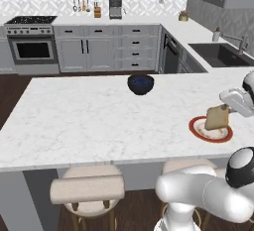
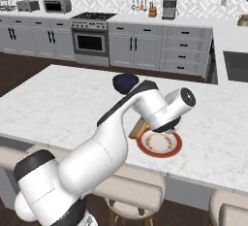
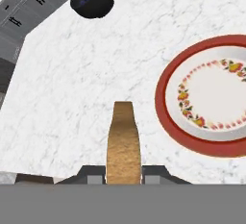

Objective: Start the toaster. Once the lever pops up, take the bread to the plate on the dining counter.

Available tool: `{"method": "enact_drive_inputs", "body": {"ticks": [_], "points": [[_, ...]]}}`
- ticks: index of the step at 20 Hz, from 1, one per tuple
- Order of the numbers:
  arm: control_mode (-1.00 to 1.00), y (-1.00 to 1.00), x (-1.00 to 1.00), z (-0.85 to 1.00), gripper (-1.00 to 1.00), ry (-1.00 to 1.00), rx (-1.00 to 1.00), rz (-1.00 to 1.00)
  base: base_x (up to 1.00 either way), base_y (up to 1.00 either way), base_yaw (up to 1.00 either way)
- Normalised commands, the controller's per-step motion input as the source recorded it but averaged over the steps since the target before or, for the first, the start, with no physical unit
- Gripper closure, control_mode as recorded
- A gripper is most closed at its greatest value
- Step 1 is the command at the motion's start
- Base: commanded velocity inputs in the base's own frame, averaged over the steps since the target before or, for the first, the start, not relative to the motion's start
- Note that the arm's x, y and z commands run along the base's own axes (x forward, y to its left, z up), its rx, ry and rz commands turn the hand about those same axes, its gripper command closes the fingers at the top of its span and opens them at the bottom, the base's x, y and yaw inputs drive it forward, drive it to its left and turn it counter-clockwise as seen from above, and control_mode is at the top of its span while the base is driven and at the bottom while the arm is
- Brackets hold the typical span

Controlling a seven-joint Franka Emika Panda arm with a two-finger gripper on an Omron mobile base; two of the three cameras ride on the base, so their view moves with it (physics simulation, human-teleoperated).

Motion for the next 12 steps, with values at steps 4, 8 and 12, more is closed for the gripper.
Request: {"method": "enact_drive_inputs", "body": {"ticks": [4, 8, 12], "points": [[-1.00, -0.16, 0.58, -0.20, 1.00, 0.00, 0.00, 0.00, 0.00, 0.00, 0.00], [-1.00, -0.14, 0.14, -0.31, 1.00, 0.00, 0.00, 0.00, 0.00, 0.00, 0.00], [-1.00, -0.24, 0.33, -0.33, 1.00, 0.02, 0.00, 0.00, 0.00, 0.00, 0.00]]}}
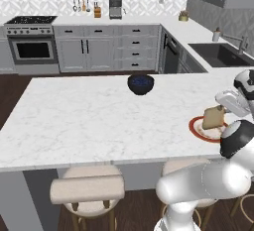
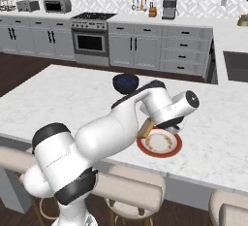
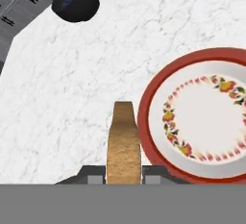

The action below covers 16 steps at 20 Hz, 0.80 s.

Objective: Start the toaster. Once the lever pops up, take the bread to the plate on the dining counter.

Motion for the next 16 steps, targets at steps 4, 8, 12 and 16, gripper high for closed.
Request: {"method": "enact_drive_inputs", "body": {"ticks": [4, 8, 12, 16], "points": [[-1.00, -0.19, 0.33, -0.32, 1.00, 0.05, 0.00, 0.00, 0.00, 0.00, 0.00], [-1.00, -0.44, 0.33, -0.34, 1.00, 0.09, 0.00, 0.02, 0.00, 0.00, 0.00], [-1.00, -0.23, 0.23, -0.41, 1.00, 0.08, 0.00, 0.04, 0.00, 0.00, 0.00], [-1.00, -0.06, 0.25, -0.30, 1.00, 0.05, 0.00, 0.05, 0.00, 0.00, 0.00]]}}
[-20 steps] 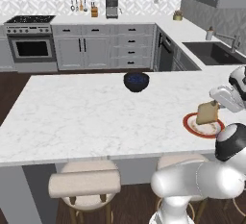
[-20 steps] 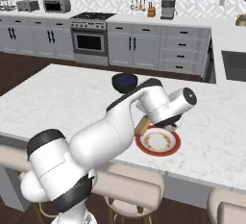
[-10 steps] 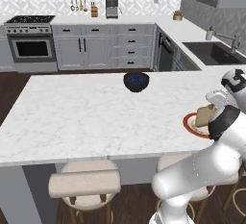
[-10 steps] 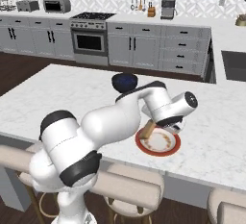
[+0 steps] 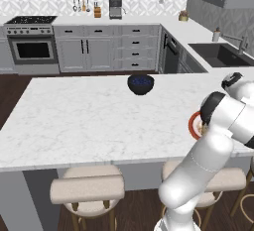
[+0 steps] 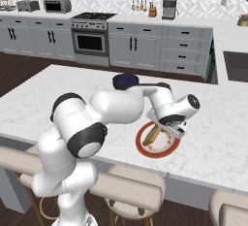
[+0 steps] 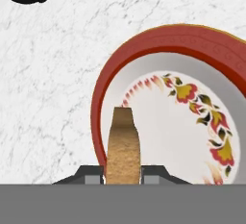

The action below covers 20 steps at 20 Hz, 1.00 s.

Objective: Start the toaster. Once the lever pops up, take the bread to the plate on the dining counter.

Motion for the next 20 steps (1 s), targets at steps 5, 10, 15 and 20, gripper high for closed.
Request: {"method": "enact_drive_inputs", "body": {"ticks": [5, 10, 15, 20], "points": [[-1.00, -0.03, 0.25, -0.20, 1.00, 0.03, 0.00, 0.05, 0.00, 0.00, 0.00], [-1.00, -0.02, 0.08, -0.27, -1.00, 0.04, 0.00, 0.05, 0.00, 0.00, 0.00], [-1.00, -0.22, 0.09, -0.08, -1.00, 0.01, 0.00, 0.06, 0.00, 0.00, 0.00], [-1.00, -0.26, 0.11, 0.00, -1.00, 0.00, 0.00, 0.06, 0.00, 0.00, 0.00]]}}
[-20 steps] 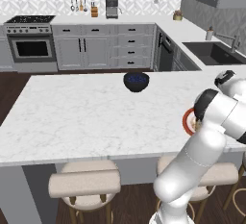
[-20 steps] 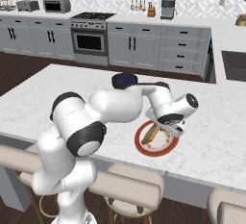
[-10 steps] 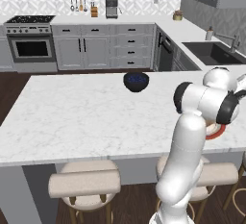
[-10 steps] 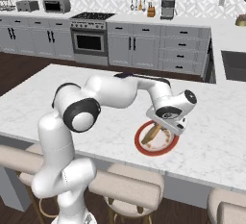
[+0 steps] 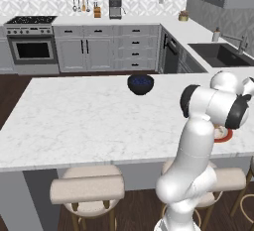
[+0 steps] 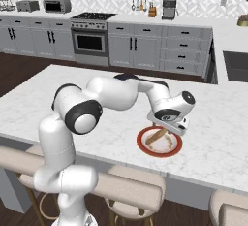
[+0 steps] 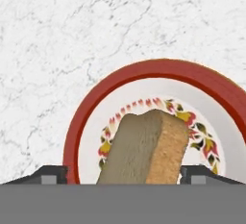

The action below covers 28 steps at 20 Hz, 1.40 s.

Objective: Start the toaster. Once the lever pops up, take the bread to the plate on the dining counter.

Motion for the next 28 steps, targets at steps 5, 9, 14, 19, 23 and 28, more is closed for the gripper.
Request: {"method": "enact_drive_inputs", "body": {"ticks": [5, 9, 14, 19, 23, 28], "points": [[-1.00, -0.44, 0.07, 0.09, -1.00, 0.00, 0.00, 0.05, 0.00, 0.00, 0.00], [-1.00, -0.59, 0.01, 0.23, -1.00, 0.01, 0.00, 0.05, 0.00, 0.00, 0.00], [-1.00, -0.44, -0.15, 0.17, -1.00, 0.02, 0.00, 0.03, 0.00, 0.00, 0.00], [-1.00, 0.27, -0.77, 0.40, -1.00, 0.00, 0.00, 0.00, 0.00, 0.00, 0.00], [-1.00, 0.47, -1.00, 0.44, -1.00, -0.01, -0.05, -0.06, 0.00, 0.00, 0.00], [-1.00, 0.95, -1.00, 0.21, -1.00, -0.03, -0.18, -0.18, 0.00, 0.00, 0.00]]}}
